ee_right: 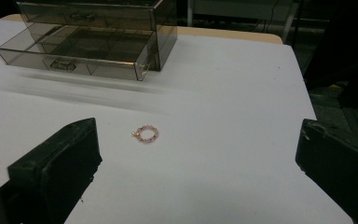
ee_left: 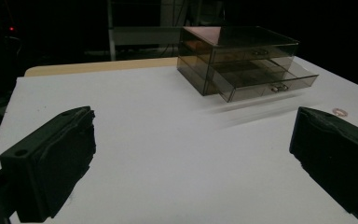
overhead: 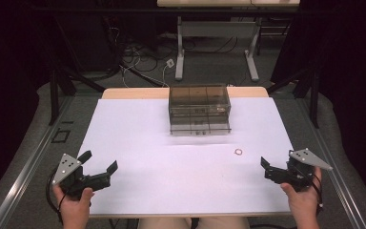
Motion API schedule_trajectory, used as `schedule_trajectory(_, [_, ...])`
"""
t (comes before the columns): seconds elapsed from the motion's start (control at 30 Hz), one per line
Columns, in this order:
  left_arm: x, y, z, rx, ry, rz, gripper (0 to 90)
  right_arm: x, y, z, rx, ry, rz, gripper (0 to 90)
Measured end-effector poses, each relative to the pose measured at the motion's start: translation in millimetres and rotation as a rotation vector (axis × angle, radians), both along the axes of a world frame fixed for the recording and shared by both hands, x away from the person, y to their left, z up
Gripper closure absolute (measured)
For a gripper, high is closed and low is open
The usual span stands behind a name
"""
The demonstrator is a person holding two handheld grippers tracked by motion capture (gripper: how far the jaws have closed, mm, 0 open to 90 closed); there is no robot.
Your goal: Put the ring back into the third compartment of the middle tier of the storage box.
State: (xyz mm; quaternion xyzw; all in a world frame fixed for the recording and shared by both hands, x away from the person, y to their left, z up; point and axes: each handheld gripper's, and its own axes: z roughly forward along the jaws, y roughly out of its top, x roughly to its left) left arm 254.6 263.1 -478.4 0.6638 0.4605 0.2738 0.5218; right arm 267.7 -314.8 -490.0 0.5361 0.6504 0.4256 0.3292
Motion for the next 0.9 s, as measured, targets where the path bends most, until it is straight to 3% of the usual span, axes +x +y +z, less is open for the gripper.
schedule_trajectory(0.1, [2.3, 1.3, -1.6, -0.006, 0.006, 0.018, 0.6, 2.6, 3.9, -3.5, -0.025, 0.006, 0.015, 0.0])
schedule_trajectory(0.27, [4.4, 1.9, -3.1, -0.009, 0.019, 0.036, 0.6, 2.6, 6.7, -3.7, -0.014, 0.016, 0.022, 1.3])
schedule_trajectory(0.3, [4.4, 2.0, -3.2, -0.007, 0.018, 0.042, 0.6, 3.0, 6.8, -3.3, -0.024, 0.001, 0.017, 3.4])
schedule_trajectory(0.7, [1.6, 3.2, -3.8, -0.002, 0.028, 0.036, 0.6, 5.1, 9.8, 3.1, -0.028, -0.018, 0.008, 14.6])
schedule_trajectory(0.8, [-0.8, 3.1, -3.2, -0.018, 0.021, 0.029, 0.6, 8.1, 12.4, 5.7, -0.03, -0.012, 0.031, 15.5])
schedule_trajectory(0.9, [-2.2, 3.2, -1.7, -0.019, 0.019, 0.03, 0.6, 13.2, 17.5, 8.6, -0.061, -0.012, 0.056, 19.7])
